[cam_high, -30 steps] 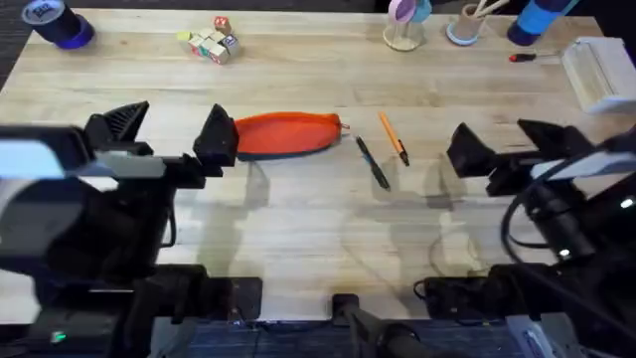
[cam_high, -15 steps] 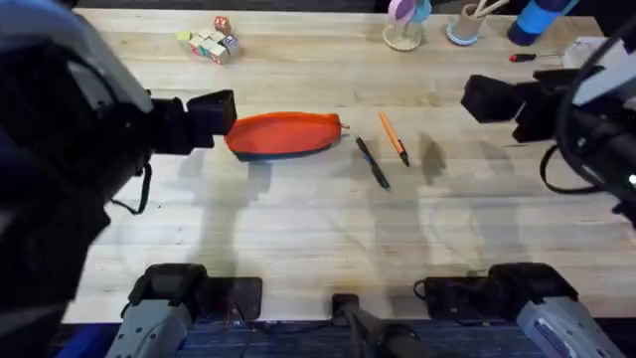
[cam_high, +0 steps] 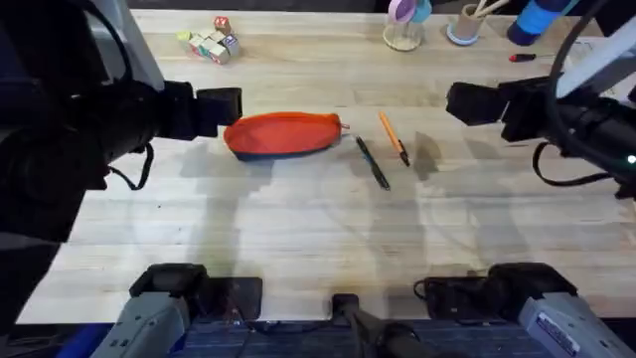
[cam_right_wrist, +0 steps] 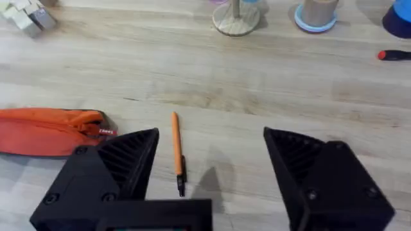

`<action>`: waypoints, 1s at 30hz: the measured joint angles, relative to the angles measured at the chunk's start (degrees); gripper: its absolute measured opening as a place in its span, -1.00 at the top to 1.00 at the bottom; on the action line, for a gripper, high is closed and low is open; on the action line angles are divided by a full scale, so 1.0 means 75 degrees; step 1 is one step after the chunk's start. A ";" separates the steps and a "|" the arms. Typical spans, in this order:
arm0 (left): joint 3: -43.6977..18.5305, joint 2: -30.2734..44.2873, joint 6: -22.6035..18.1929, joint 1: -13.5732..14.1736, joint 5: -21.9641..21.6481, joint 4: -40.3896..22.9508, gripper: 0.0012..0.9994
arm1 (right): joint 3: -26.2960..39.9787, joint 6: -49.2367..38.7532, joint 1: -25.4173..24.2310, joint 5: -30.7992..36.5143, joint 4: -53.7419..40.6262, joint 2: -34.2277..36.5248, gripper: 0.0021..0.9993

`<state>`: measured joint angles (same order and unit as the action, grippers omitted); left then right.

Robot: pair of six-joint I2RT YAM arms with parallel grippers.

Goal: Unzip the bag, pick up the pens from the table one at a time and place them inside, then zip the bag closed.

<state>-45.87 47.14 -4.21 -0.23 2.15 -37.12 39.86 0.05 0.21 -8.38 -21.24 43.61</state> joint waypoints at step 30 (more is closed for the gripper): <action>-0.0006 0.0902 -0.5972 -0.1732 0.2595 -0.0938 -0.98 | 0.0020 0.0000 0.0000 -0.0032 -0.0034 0.0001 -0.99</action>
<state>-45.91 53.91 -49.00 -13.22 21.61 -44.16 40.01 0.05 0.21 -8.62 -21.50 43.62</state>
